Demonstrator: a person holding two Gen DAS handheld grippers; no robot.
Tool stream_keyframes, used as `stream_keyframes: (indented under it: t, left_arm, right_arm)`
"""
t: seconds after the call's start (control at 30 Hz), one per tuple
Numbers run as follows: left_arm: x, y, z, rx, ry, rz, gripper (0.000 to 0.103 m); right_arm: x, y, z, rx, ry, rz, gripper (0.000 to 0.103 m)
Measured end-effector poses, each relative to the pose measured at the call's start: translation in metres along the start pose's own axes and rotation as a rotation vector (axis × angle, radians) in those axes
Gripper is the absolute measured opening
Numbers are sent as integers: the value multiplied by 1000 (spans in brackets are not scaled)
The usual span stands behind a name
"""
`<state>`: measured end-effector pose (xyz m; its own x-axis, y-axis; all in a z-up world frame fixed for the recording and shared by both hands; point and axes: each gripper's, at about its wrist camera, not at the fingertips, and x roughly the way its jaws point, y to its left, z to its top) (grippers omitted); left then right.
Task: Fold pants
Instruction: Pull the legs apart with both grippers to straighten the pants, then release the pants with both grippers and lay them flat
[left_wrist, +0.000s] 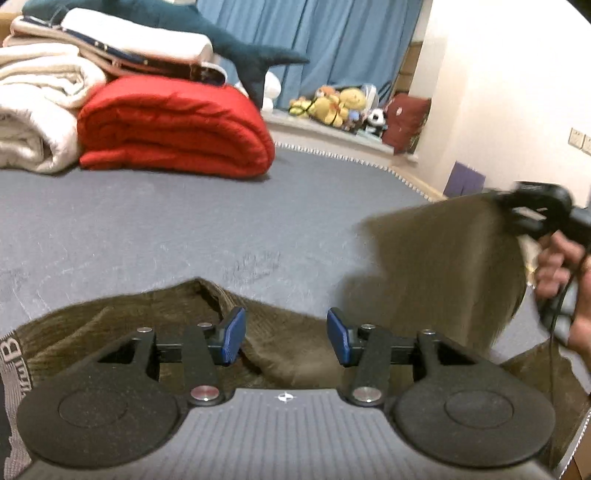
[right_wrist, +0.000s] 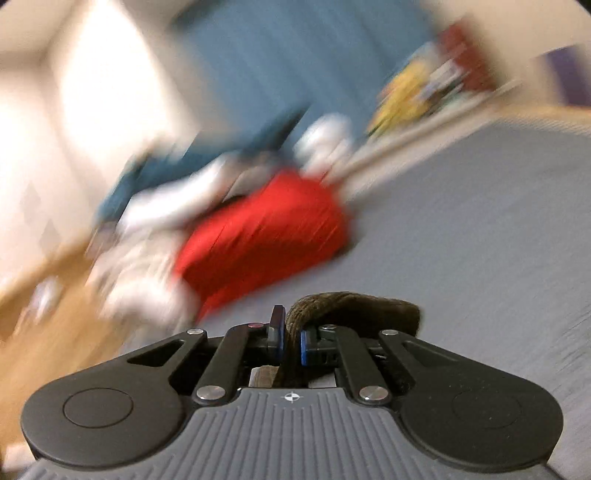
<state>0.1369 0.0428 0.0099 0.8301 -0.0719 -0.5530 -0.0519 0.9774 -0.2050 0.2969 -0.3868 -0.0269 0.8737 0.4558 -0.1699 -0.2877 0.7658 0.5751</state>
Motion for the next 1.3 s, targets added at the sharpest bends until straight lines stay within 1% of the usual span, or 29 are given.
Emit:
stream_keyframes:
  t: [0.03, 0.07, 0.1, 0.13, 0.17, 0.2, 0.23, 0.27, 0.3, 0.33, 0.37, 0.4, 0.43, 0.47, 0.57, 0.6, 0.7, 0.77, 0.83, 0.9, 0.97, 1.03, 1.1, 1.13, 1.17, 1.2, 1.23, 1.27, 1.3]
  left_arm:
    - [4, -1, -1, 5, 10, -3, 54]
    - [9, -3, -2, 15, 22, -15, 54]
    - [13, -5, -4, 27, 30, -30, 54]
    - [16, -8, -4, 43, 38, -46, 54]
    - [19, -12, -8, 62, 48, -68, 54]
    - [24, -16, -9, 82, 57, -89, 54]
    - [29, -20, -12, 107, 63, -103, 57]
    - [34, -26, -16, 140, 71, -114, 59]
    - [40, -31, -19, 174, 82, -123, 64]
    - [47, -36, -22, 210, 93, -130, 68]
    - [55, -41, -27, 250, 105, -134, 70]
    - [64, -45, -31, 286, 118, -138, 71]
    - [74, -47, -37, 316, 132, -140, 72]
    - [86, -49, -43, 344, 150, -141, 72]
    - [118, -50, -60, 397, 225, -147, 76]
    - [126, -51, -62, 412, 233, -141, 78]
    - [141, -53, -69, 457, 251, -157, 79]
    - [144, -54, -73, 508, 253, -141, 63]
    - [144, -53, -70, 549, 244, -103, 23]
    - [138, -44, -59, 529, 216, -101, 19]
    - [129, -37, -49, 508, 184, -123, 18]
    - [117, -33, -40, 532, 156, -155, 17]
    - [108, -31, -35, 583, 167, -210, 17]
    - [105, -30, -35, 618, 192, -247, 17]
    - [105, -30, -39, 663, 227, -281, 17]
    - [105, -29, -45, 702, 259, -297, 18]
    - [106, -30, -51, 732, 288, -303, 20]
    - [107, -31, -57, 748, 318, -314, 23]
    - [106, -32, -59, 748, 325, -317, 28]
  right_arm:
    - [-12, -20, 14, 17, -111, -127, 7]
    - [-23, -41, 23, 71, -200, -220, 7]
    - [-34, -67, 31, 140, -277, -323, 7]
    - [-41, -92, 35, 185, -317, -425, 7]
    - [-43, -114, 37, 211, -317, -508, 8]
    - [-40, -138, 35, 238, -281, -562, 9]
    - [-35, -161, 30, 268, -223, -591, 13]
    - [-27, -182, 23, 290, -157, -611, 14]
    - [-19, -199, 15, 303, -90, -622, 15]
    - [-13, -211, 8, 301, -38, -625, 19]
    - [-7, -220, 3, 299, 5, -622, 22]
    - [-5, -230, 0, 307, 33, -608, 31]
    - [-1, -238, -1, 326, 47, -592, 39]
    - [1, -243, -1, 339, 45, -589, 41]
    - [3, -250, -2, 384, 14, -611, 42]
    - [0, -256, -2, 407, 8, -616, 42]
    - [4, -267, -1, 440, -5, -627, 43]
    - [4, -271, 0, 432, -4, -612, 33]
    - [0, -273, 6, 419, -16, -589, 12]
    - [-4, -275, 15, 424, -36, -540, 8]
    - [-4, -270, 27, 380, -63, -500, 7]
    - [-10, -251, 40, 288, -119, -462, 7]
    - [-21, -224, 53, 163, -213, -430, 6]
    - [-25, -216, 55, 94, -245, -446, 6]
    - [-25, -217, 51, 66, -235, -520, 7]
    - [-22, -231, 43, 107, -177, -631, 7]
    - [-17, -250, 33, 171, -98, -720, 7]
    - [-14, -271, 21, 248, 0, -804, 7]
    - [-16, -288, 10, 325, 65, -874, 7]
